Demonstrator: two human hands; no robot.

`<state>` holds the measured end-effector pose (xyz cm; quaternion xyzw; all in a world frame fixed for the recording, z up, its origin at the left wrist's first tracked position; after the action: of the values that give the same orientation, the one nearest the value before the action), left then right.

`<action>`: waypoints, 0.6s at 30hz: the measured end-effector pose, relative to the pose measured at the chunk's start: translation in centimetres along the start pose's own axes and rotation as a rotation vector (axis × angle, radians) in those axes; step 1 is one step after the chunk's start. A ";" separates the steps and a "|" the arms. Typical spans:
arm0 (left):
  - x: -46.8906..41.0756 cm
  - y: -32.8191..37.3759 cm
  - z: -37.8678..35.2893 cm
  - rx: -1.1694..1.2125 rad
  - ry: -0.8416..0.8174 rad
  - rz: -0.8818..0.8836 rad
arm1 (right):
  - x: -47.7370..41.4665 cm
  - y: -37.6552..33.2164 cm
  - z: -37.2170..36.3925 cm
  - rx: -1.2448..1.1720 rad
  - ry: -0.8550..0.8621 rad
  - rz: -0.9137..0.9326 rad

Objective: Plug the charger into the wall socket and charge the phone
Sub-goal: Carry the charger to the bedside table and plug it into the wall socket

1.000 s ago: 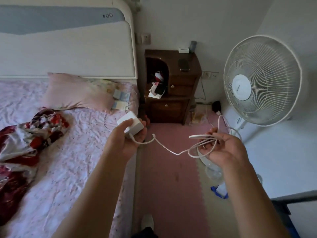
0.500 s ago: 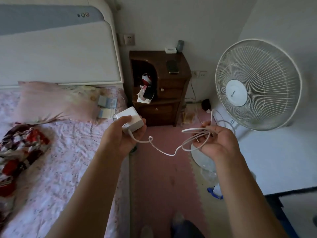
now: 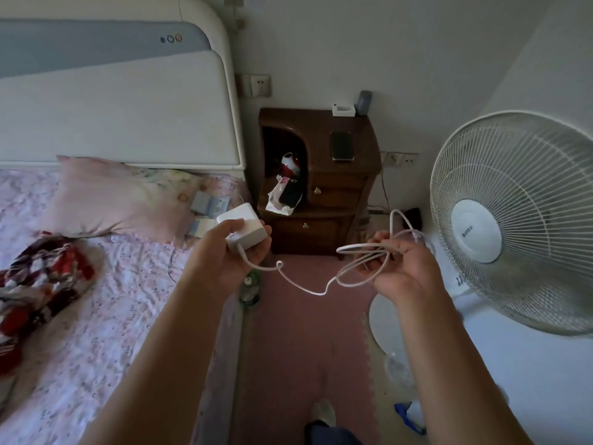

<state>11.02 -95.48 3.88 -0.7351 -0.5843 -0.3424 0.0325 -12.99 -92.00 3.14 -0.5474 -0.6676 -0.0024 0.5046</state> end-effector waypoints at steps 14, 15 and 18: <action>-7.7 -0.5 -4.9 0.031 0.045 -0.025 | -7.7 -6.5 -3.0 0.024 -0.032 -0.053; -8.4 -0.2 -5.1 0.033 0.039 -0.016 | -8.2 -6.8 -3.3 0.023 -0.025 -0.046; -10.8 1.0 -5.5 0.063 0.023 0.019 | -9.7 -7.3 -4.6 0.007 0.002 -0.022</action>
<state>8.42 -107.25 2.56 -0.7353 -0.5873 -0.3318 0.0657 -16.33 -104.57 2.80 -0.5382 -0.6730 -0.0059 0.5073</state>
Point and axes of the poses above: each hand's wrist, its own x-axis away from the middle knuckle, its own z-axis out of the back of the hand, y = z × x, the point moved 3 cm from there along -x, towards the middle knuckle, and after that the axes turned 15 degrees about x, right-handed, at the moved point
